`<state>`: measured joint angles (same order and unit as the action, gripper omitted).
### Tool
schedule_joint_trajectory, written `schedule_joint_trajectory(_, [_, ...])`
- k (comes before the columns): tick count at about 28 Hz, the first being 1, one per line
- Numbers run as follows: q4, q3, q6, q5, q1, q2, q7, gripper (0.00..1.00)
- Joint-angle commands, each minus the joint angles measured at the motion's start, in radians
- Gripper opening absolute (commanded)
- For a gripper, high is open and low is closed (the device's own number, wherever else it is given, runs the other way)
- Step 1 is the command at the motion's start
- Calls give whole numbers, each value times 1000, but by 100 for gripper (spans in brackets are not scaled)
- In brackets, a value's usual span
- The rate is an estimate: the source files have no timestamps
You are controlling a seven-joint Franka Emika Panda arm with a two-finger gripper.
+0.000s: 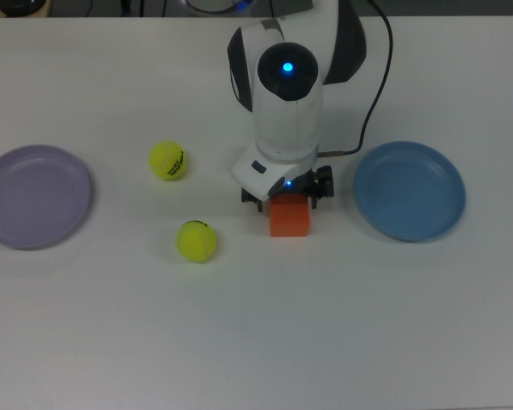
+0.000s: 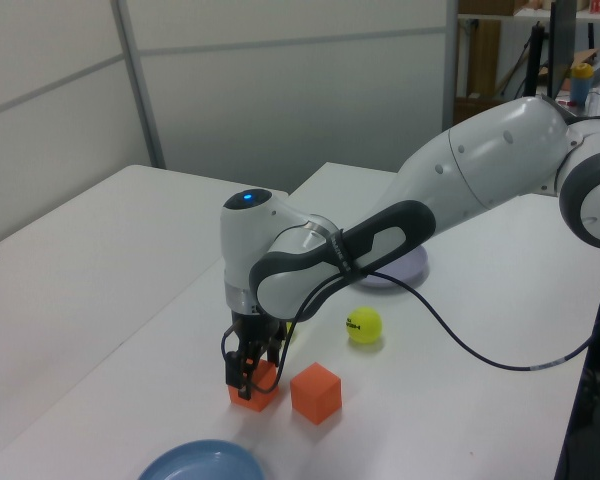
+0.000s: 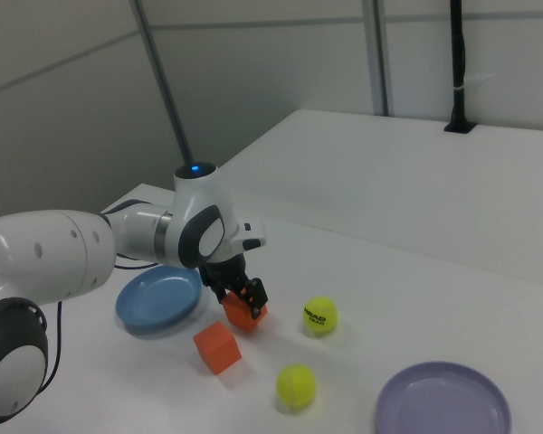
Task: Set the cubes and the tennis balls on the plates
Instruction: 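Close the gripper on the orange cube and lift it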
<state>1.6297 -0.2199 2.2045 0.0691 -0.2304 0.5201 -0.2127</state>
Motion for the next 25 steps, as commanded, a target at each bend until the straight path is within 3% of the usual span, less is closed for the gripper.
schedule_joint_trajectory(1, [7,7,26,24,-21,-2,-39,60])
schedule_joint_trajectory(2, [6,5,26,24,-21,-2,-45,48])
schedule_joint_trajectory(3, [2,5,26,23,-21,-3,-57,25])
schedule_joint_trajectory(5, [1,5,26,20,-21,-5,-66,4])
schedule_joint_trajectory(6, [-1,5,26,20,-21,-6,-68,0])
schedule_joint_trajectory(12, [1,-13,23,20,-39,-66,-68,0])
schedule_joint_trajectory(17, [-1,-93,20,24,-46,-97,-88,0])
schedule_joint_trajectory(20, [-1,-130,18,57,-69,-100,-126,0])
schedule_joint_trajectory(25, [-1,-139,21,138,-131,-91,-212,0])
